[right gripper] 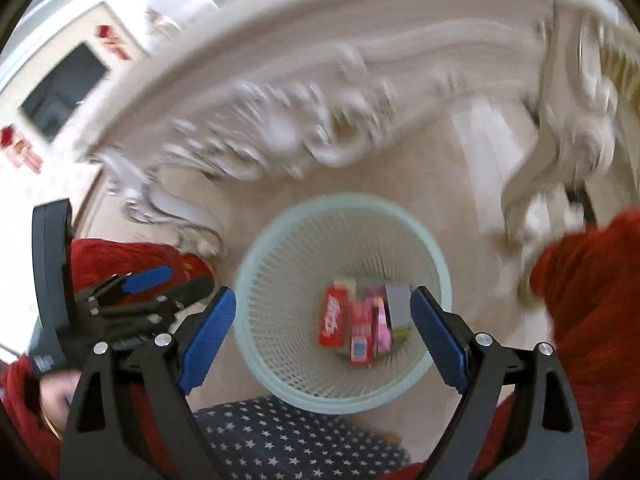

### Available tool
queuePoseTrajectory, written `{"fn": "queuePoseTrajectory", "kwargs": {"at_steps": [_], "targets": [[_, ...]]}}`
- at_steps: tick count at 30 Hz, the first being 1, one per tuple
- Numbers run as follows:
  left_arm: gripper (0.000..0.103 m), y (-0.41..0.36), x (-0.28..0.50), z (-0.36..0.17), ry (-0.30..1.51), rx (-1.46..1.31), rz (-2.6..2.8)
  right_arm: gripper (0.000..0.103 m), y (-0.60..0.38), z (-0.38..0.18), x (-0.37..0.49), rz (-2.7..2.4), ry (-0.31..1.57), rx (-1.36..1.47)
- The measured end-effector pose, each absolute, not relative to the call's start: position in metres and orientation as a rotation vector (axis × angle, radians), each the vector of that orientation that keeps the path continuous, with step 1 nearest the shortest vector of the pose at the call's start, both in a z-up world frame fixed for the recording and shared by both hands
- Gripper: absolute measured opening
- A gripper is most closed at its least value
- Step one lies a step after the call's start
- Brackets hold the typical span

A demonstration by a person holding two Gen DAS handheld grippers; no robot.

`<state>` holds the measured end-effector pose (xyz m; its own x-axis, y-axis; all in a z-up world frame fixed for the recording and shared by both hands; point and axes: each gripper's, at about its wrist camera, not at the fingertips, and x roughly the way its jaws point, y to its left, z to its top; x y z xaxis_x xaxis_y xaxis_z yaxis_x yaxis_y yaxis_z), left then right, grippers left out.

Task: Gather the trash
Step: 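Grasp the teal mosquito-liquid box with the left tool while the right tool grasps the orange snack bag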

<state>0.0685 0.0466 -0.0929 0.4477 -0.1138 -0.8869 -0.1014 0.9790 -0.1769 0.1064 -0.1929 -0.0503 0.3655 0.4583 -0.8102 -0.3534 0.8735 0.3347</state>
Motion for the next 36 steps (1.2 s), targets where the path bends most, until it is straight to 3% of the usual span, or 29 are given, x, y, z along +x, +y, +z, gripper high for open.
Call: {"fn": "queuePoseTrajectory", "kwargs": {"at_steps": [8, 13, 22, 33, 35, 36], "targets": [[0.084, 0.09, 0.118, 0.062, 0.851, -0.205, 0.132, 0.085, -0.181, 0.089, 0.148, 0.629, 0.572, -0.06], [0.084, 0.099, 0.218, 0.111, 0.779, -0.277, 0.174, 0.085, -0.141, 0.104, 0.226, 0.704, 0.559, -0.177], [0.084, 0.082, 0.358, 0.085, 0.907, -0.253, 0.221, 0.085, -0.098, 0.077, 0.305, 0.789, 0.67, -0.312], [0.084, 0.094, 0.396, 0.064, 0.925, -0.245, 0.246, 0.084, -0.069, 0.069, 0.333, 0.858, 0.74, -0.334], [0.081, 0.099, 0.398, 0.06, 0.942, -0.26, 0.223, 0.082, -0.065, 0.066, 0.333, 0.855, 0.747, -0.346], [0.068, 0.102, 0.399, 0.058, 0.945, -0.273, 0.206, 0.079, -0.063, 0.064, 0.334, 0.849, 0.753, -0.354]]}}
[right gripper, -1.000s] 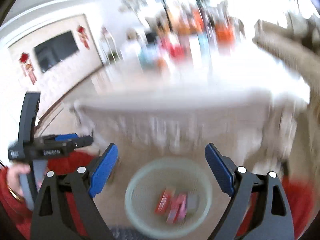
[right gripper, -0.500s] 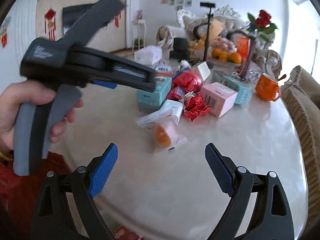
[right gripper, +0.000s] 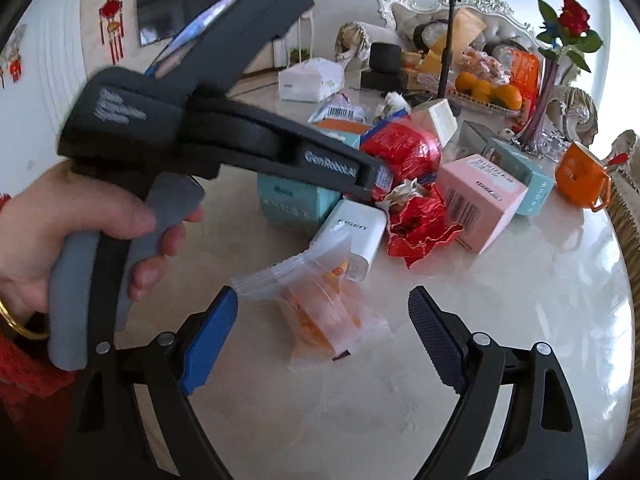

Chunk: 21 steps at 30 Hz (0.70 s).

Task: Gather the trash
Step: 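Grasp the teal mosquito-liquid box with the left tool while the right tool grasps the orange snack bag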

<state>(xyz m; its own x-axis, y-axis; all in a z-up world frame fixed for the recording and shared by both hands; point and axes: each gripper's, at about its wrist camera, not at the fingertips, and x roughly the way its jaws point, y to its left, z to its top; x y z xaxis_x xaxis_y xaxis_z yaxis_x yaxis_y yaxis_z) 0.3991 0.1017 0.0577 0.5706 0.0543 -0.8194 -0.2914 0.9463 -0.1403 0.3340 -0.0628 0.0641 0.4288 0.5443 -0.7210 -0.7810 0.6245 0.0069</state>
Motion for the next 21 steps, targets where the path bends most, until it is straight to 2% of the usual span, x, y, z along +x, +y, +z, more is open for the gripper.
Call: {"fn": "queuePoseTrajectory", "kwargs": {"at_steps": [1, 2, 5, 14, 21], "targets": [[0.049, 0.105, 0.4, 0.055, 0.955, -0.288, 0.189, 0.06, -0.06, 0.061, 0.335, 0.842, 0.774, -0.36], [0.049, 0.107, 0.399, 0.055, 0.952, -0.291, 0.178, 0.044, -0.059, 0.058, 0.338, 0.834, 0.808, -0.356], [0.049, 0.111, 0.396, 0.055, 0.959, -0.277, 0.158, 0.035, -0.066, 0.061, 0.337, 0.817, 0.818, -0.292], [0.049, 0.124, 0.341, 0.08, 0.864, -0.269, 0.105, 0.034, -0.105, 0.081, 0.315, 0.82, 0.811, -0.071], [0.049, 0.11, 0.226, 0.111, 0.743, -0.226, -0.01, 0.034, -0.162, 0.104, 0.234, 0.843, 0.72, 0.088]]}}
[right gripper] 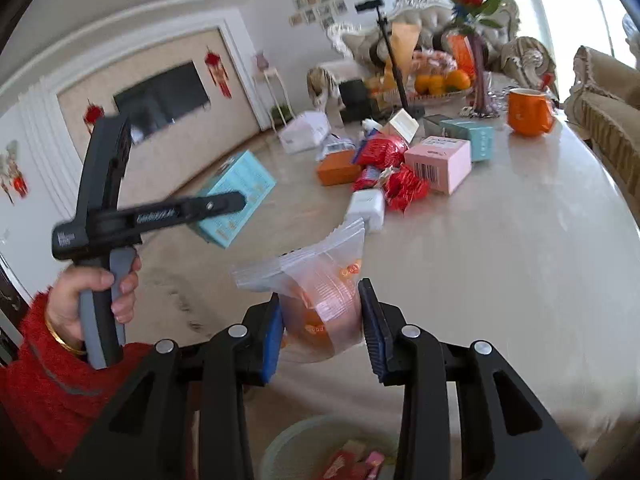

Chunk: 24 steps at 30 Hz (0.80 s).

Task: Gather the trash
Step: 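Grasp the teal mosquito-liquid box with the left tool while the right tool grasps the orange snack bag, then carry both items over the wastebasket and open both tools to drop them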

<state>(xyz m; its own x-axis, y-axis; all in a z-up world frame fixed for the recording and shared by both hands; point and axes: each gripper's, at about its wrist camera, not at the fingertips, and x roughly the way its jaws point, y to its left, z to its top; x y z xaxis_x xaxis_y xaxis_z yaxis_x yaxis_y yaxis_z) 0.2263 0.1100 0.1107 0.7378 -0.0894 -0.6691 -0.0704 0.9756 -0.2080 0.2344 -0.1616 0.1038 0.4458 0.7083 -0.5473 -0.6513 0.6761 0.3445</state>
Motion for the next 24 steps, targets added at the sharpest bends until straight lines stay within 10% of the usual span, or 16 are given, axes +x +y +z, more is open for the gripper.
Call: {"fn": "queuePoseTrajectory", "kwargs": {"at_steps": [9, 24], "targets": [[0.049, 0.043, 0.086, 0.044, 0.82, -0.143, -0.134, 0.034, -0.199, 0.039, 0.148, 0.779, 0.876, 0.206], [0.061, -0.007, 0.095, -0.12, 1.166, -0.086, -0.143, 0.036, -0.17, -0.084, 0.144, 0.602, 1.172, 0.121]]}}
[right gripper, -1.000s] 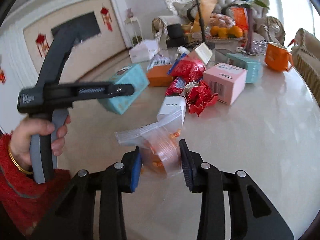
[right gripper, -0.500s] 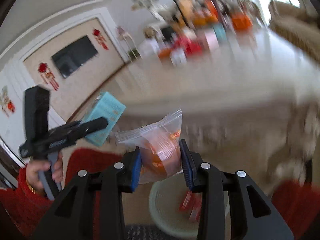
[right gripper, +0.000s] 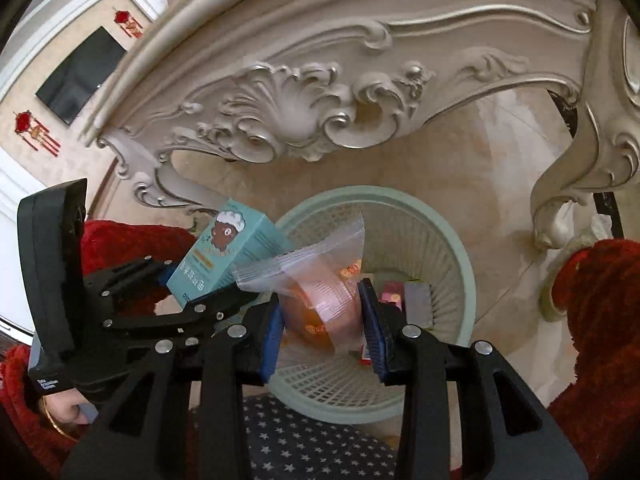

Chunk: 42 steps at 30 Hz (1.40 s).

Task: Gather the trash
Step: 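Carry both items over the wastebasket and open both tools to drop them, then move both open tools back toward the table items, the pink box and white charger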

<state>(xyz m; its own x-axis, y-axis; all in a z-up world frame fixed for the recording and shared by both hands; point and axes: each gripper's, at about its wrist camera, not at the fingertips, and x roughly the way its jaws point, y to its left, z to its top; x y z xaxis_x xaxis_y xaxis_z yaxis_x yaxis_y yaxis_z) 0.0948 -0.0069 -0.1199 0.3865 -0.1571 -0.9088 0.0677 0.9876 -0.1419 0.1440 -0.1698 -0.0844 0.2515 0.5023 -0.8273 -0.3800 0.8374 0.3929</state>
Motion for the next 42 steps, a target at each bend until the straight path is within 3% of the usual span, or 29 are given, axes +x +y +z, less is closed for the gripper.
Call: {"fn": "queuePoseTrajectory", "kwargs": {"at_steps": [1, 2, 4, 8, 24, 33, 37, 42], "targets": [[0.079, -0.006, 0.096, -0.123, 1.174, -0.084, -0.128, 0.04, -0.17, -0.087, 0.145, 0.579, 1.175, 0.116], [0.082, -0.006, 0.094, -0.126, 1.173, -0.076, -0.111, 0.054, -0.17, -0.089, 0.145, 0.562, 1.178, 0.105], [0.082, -0.004, 0.092, -0.132, 1.163, -0.076, -0.107, 0.069, -0.176, -0.088, 0.142, 0.507, 1.141, 0.088], [0.088, 0.005, 0.092, -0.138, 1.154, -0.088, -0.07, 0.07, -0.185, -0.093, 0.143, 0.472, 1.144, 0.12], [0.088, 0.017, 0.087, -0.132, 1.118, -0.155, -0.107, 0.07, -0.192, -0.1, 0.139, 0.455, 1.172, 0.145], [0.088, 0.045, 0.07, -0.014, 0.921, -0.216, -0.113, 0.07, -0.217, -0.026, 0.128, 0.523, 0.981, 0.271], [0.088, 0.07, 0.112, 0.047, 0.831, -0.168, -0.038, 0.07, -0.217, 0.038, 0.157, 0.548, 0.834, 0.263], [0.088, 0.072, 0.193, 0.084, 0.796, -0.177, 0.04, 0.07, -0.21, 0.09, 0.215, 0.471, 0.723, 0.2]]}}
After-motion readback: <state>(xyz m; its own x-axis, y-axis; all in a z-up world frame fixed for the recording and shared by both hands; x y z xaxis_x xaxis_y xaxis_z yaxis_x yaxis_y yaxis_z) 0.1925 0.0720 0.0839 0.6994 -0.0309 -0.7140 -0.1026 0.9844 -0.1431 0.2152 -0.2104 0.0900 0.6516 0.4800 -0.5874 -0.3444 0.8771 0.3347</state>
